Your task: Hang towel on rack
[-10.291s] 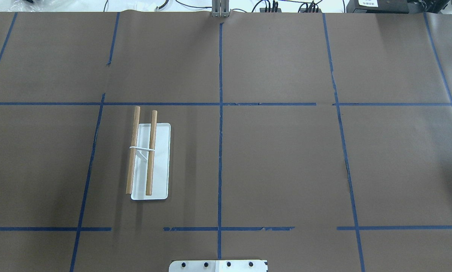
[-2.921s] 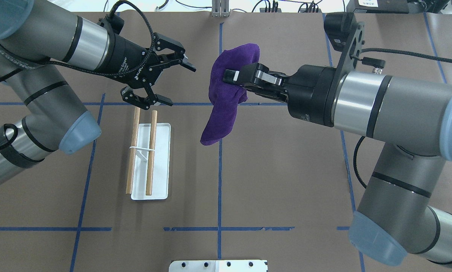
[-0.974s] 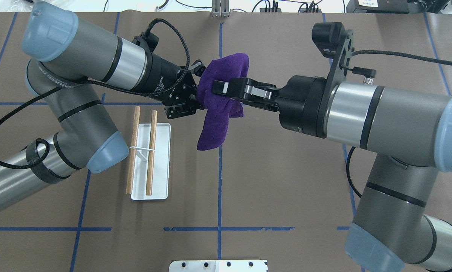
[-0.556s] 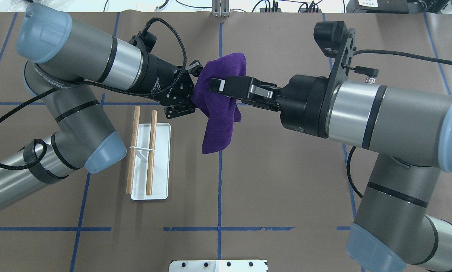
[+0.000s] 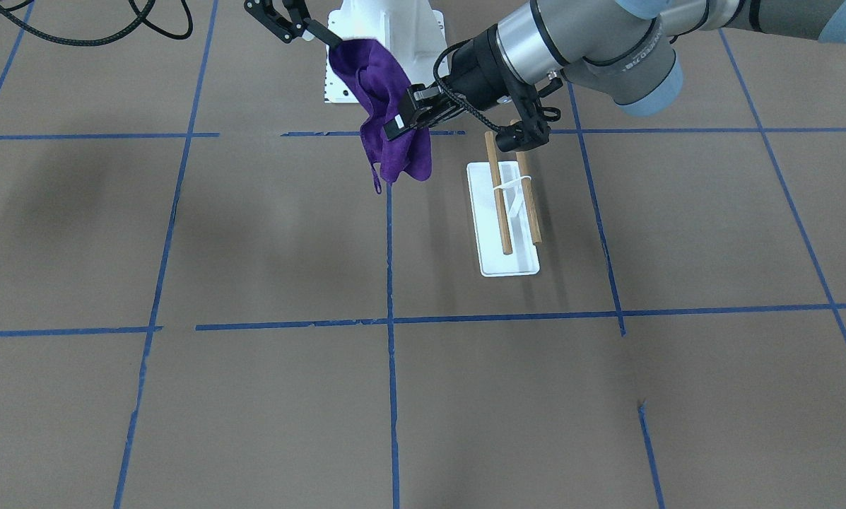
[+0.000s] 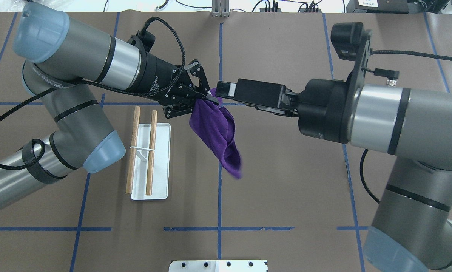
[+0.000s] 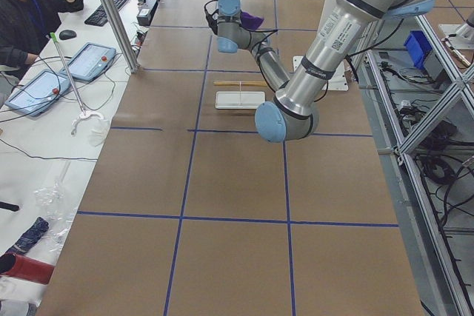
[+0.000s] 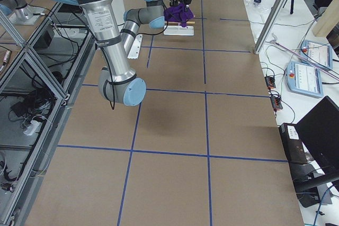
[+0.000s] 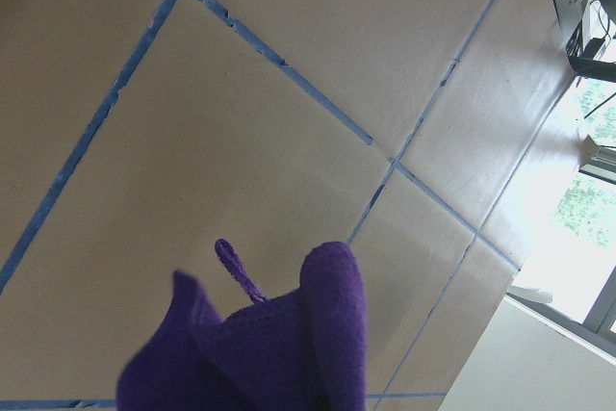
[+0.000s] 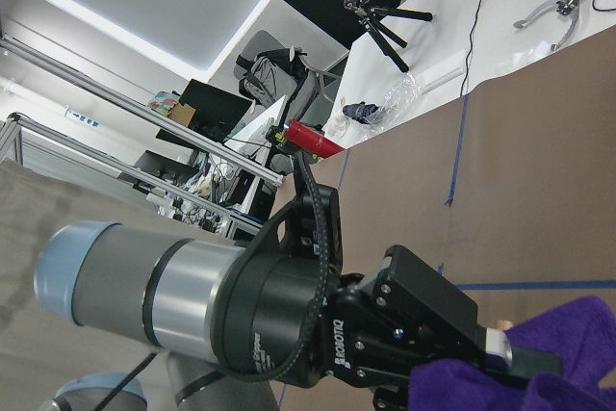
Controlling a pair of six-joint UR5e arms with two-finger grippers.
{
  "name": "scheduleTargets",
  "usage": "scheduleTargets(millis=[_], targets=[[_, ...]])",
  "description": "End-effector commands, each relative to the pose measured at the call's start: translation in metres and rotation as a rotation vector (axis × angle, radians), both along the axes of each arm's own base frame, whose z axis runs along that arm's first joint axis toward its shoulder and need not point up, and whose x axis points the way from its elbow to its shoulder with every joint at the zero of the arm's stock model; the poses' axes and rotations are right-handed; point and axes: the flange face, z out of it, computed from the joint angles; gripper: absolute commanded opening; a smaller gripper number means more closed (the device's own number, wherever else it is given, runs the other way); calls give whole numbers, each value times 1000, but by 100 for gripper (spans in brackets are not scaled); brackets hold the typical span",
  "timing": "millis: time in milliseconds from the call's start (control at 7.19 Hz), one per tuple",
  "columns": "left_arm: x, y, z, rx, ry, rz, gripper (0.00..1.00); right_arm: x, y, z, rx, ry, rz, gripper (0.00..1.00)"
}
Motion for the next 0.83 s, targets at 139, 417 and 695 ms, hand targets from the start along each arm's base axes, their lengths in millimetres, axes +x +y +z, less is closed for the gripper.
scheduleTargets(millis=[139, 417, 695], targets=[[-1, -1, 0, 2, -1, -3, 0, 65, -1, 50, 7, 76, -30, 100], [-25, 2, 0, 23, 14, -22, 0, 118, -28, 101, -30, 146, 9, 100], [-44, 20, 19, 43, 35, -25, 0, 176, -90, 173, -129, 284, 104, 100]])
